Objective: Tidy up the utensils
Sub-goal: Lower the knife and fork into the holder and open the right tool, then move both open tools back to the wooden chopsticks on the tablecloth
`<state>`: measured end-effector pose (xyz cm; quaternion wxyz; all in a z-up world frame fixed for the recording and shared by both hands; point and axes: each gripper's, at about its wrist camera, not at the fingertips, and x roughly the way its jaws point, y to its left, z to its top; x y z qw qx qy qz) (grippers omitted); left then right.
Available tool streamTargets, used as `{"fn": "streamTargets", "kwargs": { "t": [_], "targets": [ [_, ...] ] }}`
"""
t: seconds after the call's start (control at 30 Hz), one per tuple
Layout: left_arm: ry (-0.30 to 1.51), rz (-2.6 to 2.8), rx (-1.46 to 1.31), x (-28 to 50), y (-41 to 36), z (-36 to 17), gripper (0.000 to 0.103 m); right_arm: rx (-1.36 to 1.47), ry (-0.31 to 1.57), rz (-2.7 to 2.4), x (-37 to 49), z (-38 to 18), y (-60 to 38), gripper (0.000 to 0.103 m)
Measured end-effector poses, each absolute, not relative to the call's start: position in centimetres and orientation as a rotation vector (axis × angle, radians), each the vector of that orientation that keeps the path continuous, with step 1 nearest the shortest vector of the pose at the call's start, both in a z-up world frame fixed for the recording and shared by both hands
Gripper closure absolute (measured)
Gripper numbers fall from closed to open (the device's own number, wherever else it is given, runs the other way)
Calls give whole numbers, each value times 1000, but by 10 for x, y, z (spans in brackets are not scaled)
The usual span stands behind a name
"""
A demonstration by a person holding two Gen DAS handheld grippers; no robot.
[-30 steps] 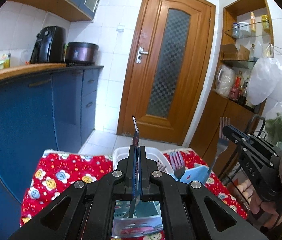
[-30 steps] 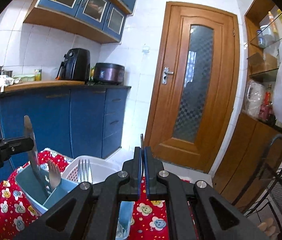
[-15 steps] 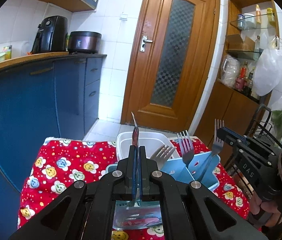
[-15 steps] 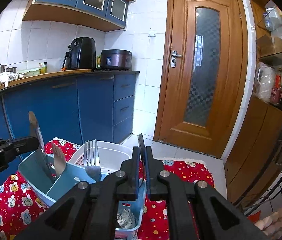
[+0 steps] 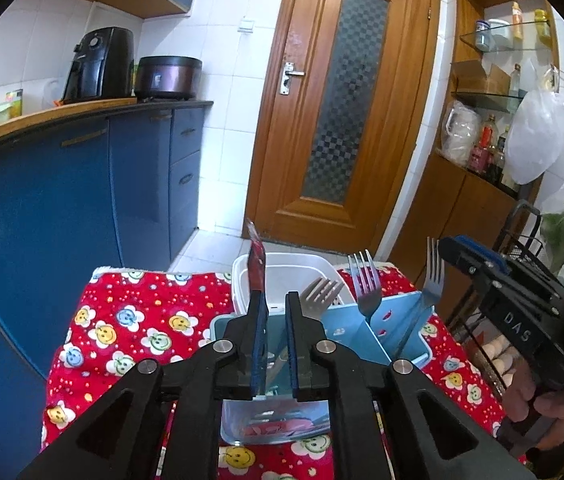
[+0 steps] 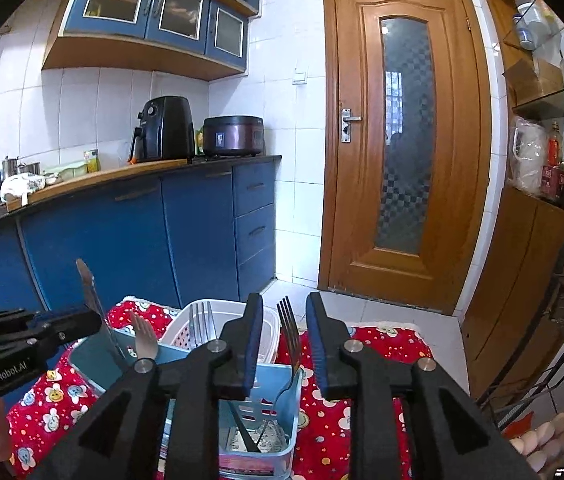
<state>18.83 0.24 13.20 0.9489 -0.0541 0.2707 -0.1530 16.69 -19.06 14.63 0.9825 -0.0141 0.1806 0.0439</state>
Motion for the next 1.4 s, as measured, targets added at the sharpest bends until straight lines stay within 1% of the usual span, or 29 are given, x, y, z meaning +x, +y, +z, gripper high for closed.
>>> {"fn": "streamTargets", "kwargs": {
  "t": [0.1, 0.17, 0.23, 0.67, 1.1, 1.4],
  "targets": [
    [547, -316, -108, 183, 2, 135, 82, -10, 367, 100, 161, 149, -192, 76],
    [542, -320, -109, 178, 2, 137, 70, 2, 365, 104, 155, 151, -193, 76],
    [534, -324, -109, 173, 2, 141, 68, 14, 365, 108, 150, 154, -195, 76],
    [531, -341, -122, 135, 13, 153, 66, 72, 434, 148, 108, 160, -199, 75],
    [591, -334, -152, 99, 32, 130, 66, 101, 548, 182, 71, 126, -200, 75],
    [656, -358, -162, 83, 26, 106, 66, 125, 629, 181, 58, 96, -203, 75]
  ]
}}
